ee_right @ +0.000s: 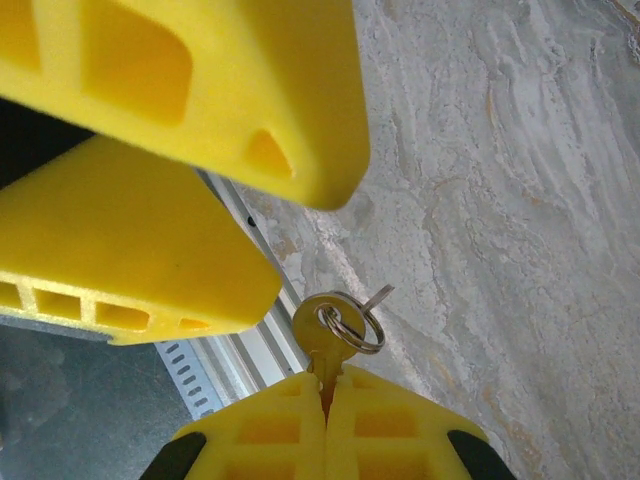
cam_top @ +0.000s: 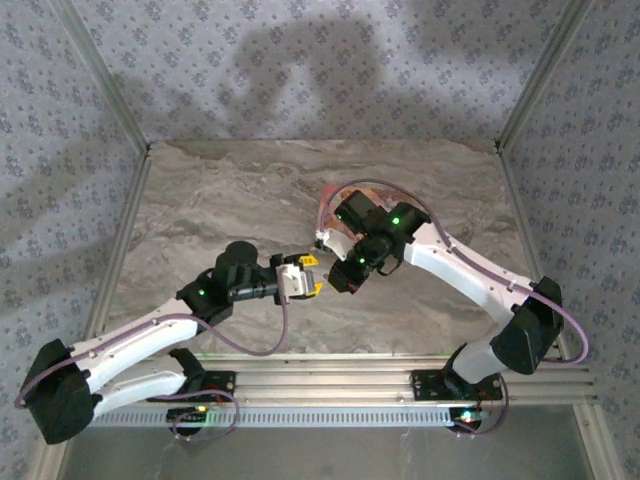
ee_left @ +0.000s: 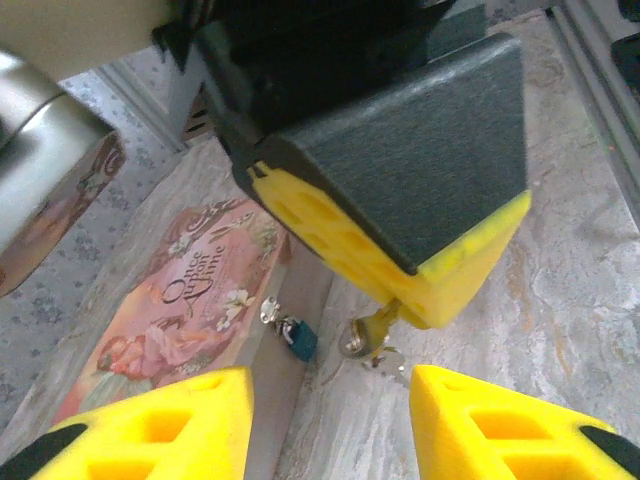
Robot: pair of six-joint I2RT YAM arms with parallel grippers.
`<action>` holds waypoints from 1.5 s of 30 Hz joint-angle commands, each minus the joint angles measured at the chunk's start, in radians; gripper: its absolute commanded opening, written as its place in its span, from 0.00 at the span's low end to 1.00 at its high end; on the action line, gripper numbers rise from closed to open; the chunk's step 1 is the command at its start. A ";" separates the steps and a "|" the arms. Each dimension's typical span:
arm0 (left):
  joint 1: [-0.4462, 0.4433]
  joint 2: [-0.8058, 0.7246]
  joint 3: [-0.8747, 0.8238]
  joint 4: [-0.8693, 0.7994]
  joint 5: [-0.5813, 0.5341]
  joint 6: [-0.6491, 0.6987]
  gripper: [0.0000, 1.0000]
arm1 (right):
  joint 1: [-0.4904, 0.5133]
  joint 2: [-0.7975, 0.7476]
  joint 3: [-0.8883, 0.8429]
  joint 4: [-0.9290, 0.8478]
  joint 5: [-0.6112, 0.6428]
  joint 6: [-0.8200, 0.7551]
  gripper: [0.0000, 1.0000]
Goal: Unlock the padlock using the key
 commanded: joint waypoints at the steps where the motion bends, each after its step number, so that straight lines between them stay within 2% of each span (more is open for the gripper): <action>1: -0.016 0.007 0.030 0.009 0.046 0.017 0.44 | 0.007 0.005 0.036 -0.032 -0.020 -0.016 0.00; 17: -0.050 0.035 0.050 -0.010 0.014 0.056 0.32 | 0.023 0.036 0.045 -0.044 -0.057 -0.022 0.00; 19: -0.053 0.029 0.050 -0.018 0.008 0.064 0.24 | 0.024 0.038 0.044 -0.044 -0.059 -0.022 0.00; 22: -0.057 0.024 0.052 -0.037 -0.004 0.078 0.03 | 0.023 0.037 0.044 -0.052 -0.088 -0.030 0.00; 23: -0.060 0.024 0.052 -0.044 -0.008 0.081 0.00 | 0.024 0.036 0.046 -0.054 -0.095 -0.037 0.00; 28: -0.068 0.023 0.058 -0.073 -0.023 0.070 0.00 | 0.014 0.024 0.047 -0.030 -0.126 -0.034 0.00; 32: -0.068 0.011 0.047 -0.056 -0.028 0.011 0.00 | -0.011 -0.009 0.026 0.036 -0.172 -0.005 0.00; 34: -0.068 0.002 0.036 -0.038 -0.028 -0.017 0.00 | -0.027 -0.030 0.012 0.076 -0.185 0.011 0.09; 38: -0.065 -0.021 0.002 0.026 -0.038 -0.093 0.00 | -0.063 -0.084 -0.026 0.167 -0.217 0.061 0.40; 42: -0.033 -0.035 -0.002 0.057 -0.055 -0.263 0.00 | -0.116 -0.172 -0.081 0.296 -0.241 0.140 0.47; 45: 0.022 -0.043 0.004 0.075 -0.039 -0.440 0.00 | -0.181 -0.281 -0.168 0.469 -0.243 0.248 0.51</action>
